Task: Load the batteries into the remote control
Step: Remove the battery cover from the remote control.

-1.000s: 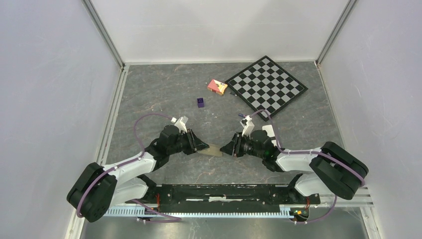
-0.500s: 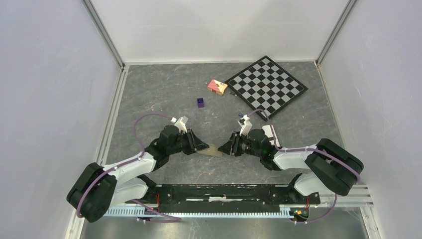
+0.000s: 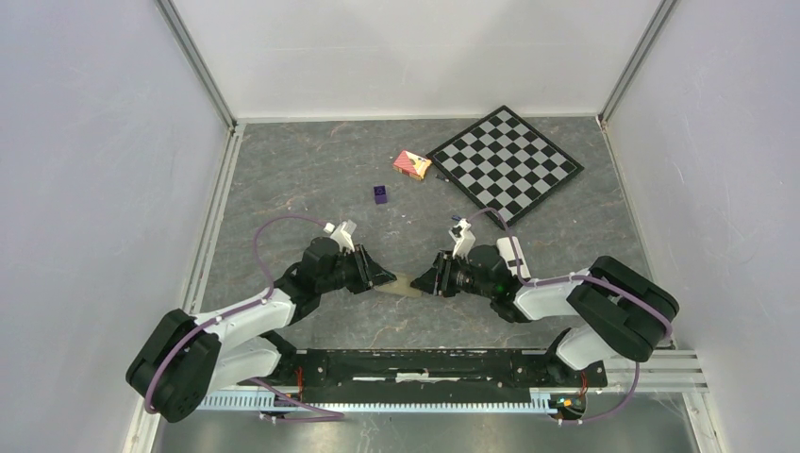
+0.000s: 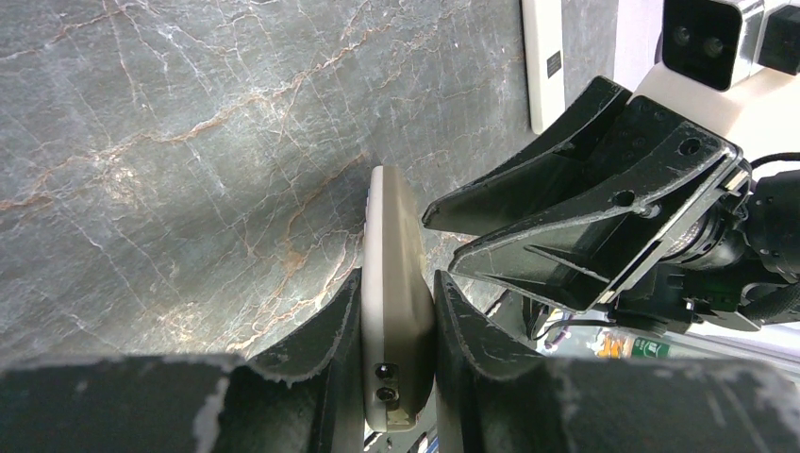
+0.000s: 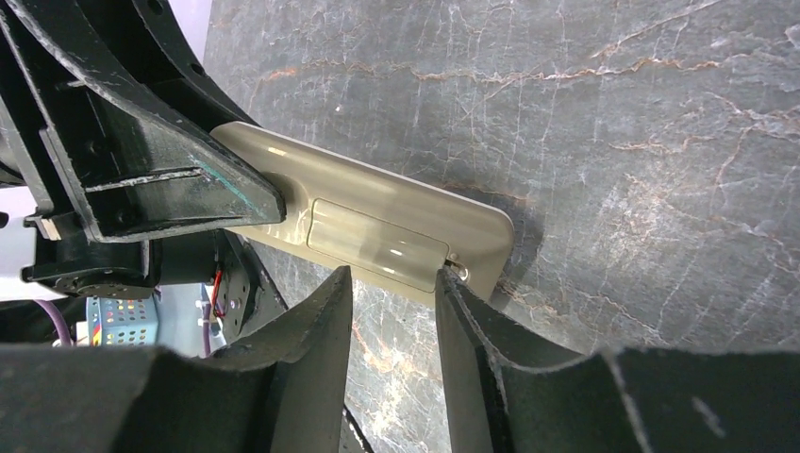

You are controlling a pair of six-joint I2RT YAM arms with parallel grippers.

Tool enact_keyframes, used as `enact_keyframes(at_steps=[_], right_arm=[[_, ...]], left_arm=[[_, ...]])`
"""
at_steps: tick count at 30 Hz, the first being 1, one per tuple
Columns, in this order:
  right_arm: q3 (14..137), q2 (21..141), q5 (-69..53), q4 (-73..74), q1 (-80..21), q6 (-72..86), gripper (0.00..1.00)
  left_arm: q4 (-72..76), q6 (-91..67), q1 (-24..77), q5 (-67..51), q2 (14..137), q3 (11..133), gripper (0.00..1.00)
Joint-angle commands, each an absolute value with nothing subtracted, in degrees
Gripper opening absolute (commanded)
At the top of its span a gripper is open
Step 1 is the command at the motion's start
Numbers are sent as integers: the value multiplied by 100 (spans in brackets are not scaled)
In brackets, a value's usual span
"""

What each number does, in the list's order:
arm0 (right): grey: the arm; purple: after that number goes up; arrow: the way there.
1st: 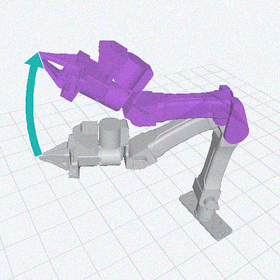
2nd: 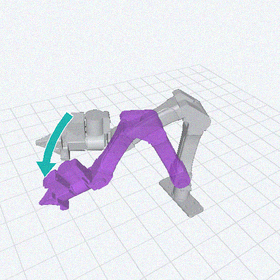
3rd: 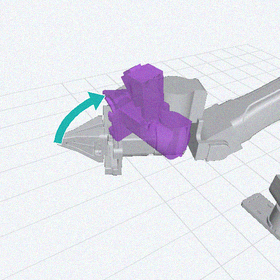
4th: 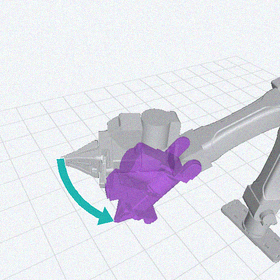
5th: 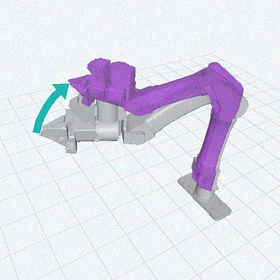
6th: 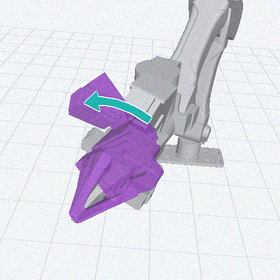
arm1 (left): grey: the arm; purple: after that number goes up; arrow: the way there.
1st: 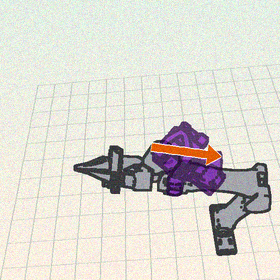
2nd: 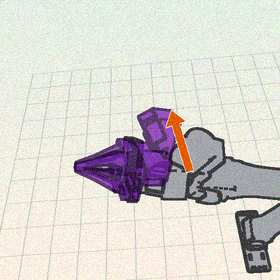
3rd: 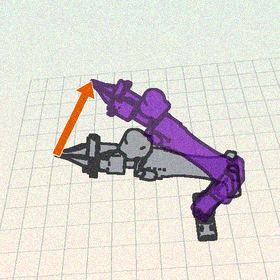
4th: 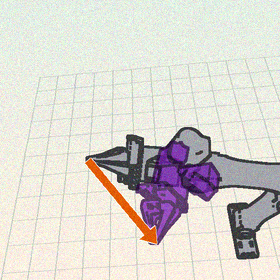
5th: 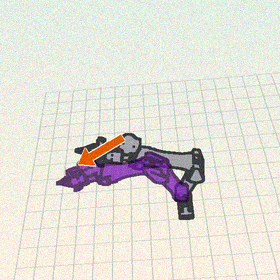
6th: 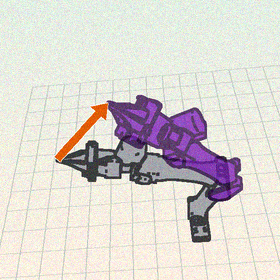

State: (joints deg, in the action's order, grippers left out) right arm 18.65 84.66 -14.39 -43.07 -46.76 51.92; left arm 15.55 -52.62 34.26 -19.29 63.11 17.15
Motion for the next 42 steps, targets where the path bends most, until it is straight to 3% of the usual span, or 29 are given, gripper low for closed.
enact_keyframes(at_steps=[1, 20, 30, 42], right_arm=[[1961, 8606, -1515, -4708, -4693, 5273, 43], [1885, 9050, -1649, -5312, -4693, 5481, 48], [1407, 9572, -2380, -8199, -4708, 6679, 45], [1644, 9969, -2818, -10311, -4808, 7169, 39]], left_arm=[[1239, -5062, 3457, -1789, 6268, 1683, 2], [1423, -5128, 3455, -1981, 6352, 1628, 2], [1918, -5213, 3579, -2259, 6571, 1317, 2], [1775, -5133, 3735, -1973, 6570, 1388, 2]])
